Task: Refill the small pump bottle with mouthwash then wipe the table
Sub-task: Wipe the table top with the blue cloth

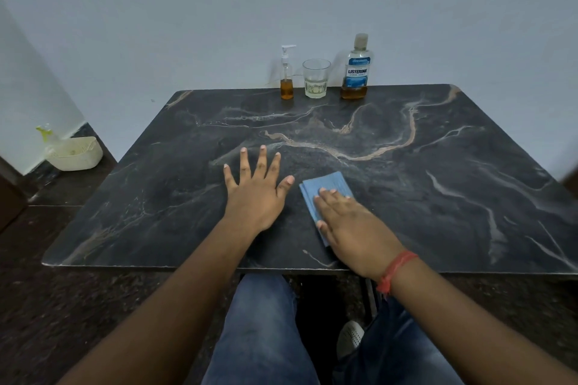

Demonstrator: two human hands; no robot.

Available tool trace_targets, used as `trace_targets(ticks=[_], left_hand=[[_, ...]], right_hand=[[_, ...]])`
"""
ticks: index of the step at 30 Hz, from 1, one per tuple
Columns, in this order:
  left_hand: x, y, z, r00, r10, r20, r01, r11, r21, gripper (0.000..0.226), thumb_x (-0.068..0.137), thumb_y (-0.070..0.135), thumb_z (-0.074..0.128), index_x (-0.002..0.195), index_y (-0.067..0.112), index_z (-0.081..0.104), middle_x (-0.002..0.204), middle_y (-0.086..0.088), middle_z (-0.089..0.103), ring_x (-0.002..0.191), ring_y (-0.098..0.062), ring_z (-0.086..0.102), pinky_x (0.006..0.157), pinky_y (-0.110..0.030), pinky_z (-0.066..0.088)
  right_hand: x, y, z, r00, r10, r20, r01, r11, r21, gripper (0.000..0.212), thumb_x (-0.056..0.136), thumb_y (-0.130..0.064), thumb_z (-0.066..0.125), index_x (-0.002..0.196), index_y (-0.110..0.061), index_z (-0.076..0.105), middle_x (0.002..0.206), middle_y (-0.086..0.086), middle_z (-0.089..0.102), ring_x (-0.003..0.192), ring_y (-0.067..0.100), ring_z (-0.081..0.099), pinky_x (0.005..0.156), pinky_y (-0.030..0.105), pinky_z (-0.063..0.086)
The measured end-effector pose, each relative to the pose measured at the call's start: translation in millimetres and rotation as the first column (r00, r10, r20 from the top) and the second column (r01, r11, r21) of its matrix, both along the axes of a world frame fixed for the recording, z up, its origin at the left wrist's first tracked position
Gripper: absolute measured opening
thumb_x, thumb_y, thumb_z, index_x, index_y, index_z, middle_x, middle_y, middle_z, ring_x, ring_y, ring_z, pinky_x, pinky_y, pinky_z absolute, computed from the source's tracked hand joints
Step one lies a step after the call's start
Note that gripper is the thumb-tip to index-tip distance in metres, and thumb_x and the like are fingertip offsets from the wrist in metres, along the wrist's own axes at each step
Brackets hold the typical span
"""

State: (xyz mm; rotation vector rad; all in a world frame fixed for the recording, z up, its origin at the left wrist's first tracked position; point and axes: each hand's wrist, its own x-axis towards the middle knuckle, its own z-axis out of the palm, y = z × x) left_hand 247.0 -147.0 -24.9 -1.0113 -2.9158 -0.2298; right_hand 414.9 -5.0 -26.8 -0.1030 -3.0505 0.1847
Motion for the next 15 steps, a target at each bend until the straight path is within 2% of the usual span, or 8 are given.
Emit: trace_targets(ticks=[2,6,7,11,12,15], left_hand=[[1,2,-1,1.0,-0.008,0.004,0.008,1.0,-0.003,0.083,0.084,0.073,-0.014,0.158,0.035,-0.005,0.166,0.004,-0.018,0.147,-0.03,-0.029,0.115,-0.065,-0.013],[1,5,0,1.0,-0.02,-0.015,0.02,1.0,0.003,0.083,0.084,0.073,-0.015,0.157,0.035,-0.005,0.166,0.005,-0.017,0.148,-0.031,-0.028,0.114,-0.065,-0.014],[2,6,0,1.0,-0.021,-0.015,0.021,1.0,0.005,0.083,0.084,0.073,-0.016,0.157,0.035,-0.005,0.166,0.005,-0.017,0.148,-0.031,-0.028,0.114,-0.065,-0.014],[7,16,0,0.999,-0.041,0.001,0.041,0.999,-0.005,0.082,0.084,0.072,-0.014,0.157,0.035,-0.005,0.165,0.005,-0.018,0.147,-0.03,-0.03,0.113,-0.063,-0.016],[8,19,0,0.999,-0.05,0.002,0.05,0.999,-0.011,0.081,0.085,0.071,-0.013,0.157,0.035,-0.006,0.165,0.005,-0.019,0.146,-0.029,-0.031,0.114,-0.064,-0.016],[11,23,1,0.997,-0.074,-0.013,0.074,0.997,-0.016,0.08,0.085,0.071,-0.014,0.157,0.035,-0.007,0.165,0.005,-0.019,0.146,-0.03,-0.032,0.114,-0.064,-0.017]], right_hand=[[6,15,2,1.0,0.021,0.017,-0.021,1.0,-0.003,0.055,0.105,-0.037,0.025,0.154,-0.015,0.02,0.161,0.005,0.019,0.148,0.019,0.018,0.12,0.028,0.006],[5,50,12,0.971,-0.239,-0.007,0.239,0.971,0.003,0.054,0.105,-0.033,0.024,0.154,-0.01,0.019,0.161,0.01,0.018,0.148,0.021,0.018,0.121,0.033,0.011],[5,41,10,0.972,-0.235,-0.019,0.235,0.972,-0.002,0.054,0.105,-0.033,0.024,0.153,-0.008,0.02,0.161,0.012,0.019,0.148,0.023,0.018,0.122,0.035,0.011],[18,22,-2,1.0,-0.009,0.005,0.009,1.0,0.013,0.053,0.104,-0.034,0.029,0.152,-0.012,0.025,0.159,0.009,0.025,0.147,0.022,0.023,0.119,0.03,0.01],[17,36,2,0.999,-0.039,0.0,0.039,0.999,0.003,0.052,0.104,-0.034,0.029,0.152,-0.014,0.026,0.16,0.008,0.025,0.147,0.02,0.023,0.119,0.029,0.01],[18,70,11,0.963,-0.269,-0.035,0.267,0.963,-0.041,0.052,0.105,-0.032,0.027,0.153,-0.013,0.024,0.16,0.008,0.022,0.148,0.02,0.02,0.12,0.029,0.009]])
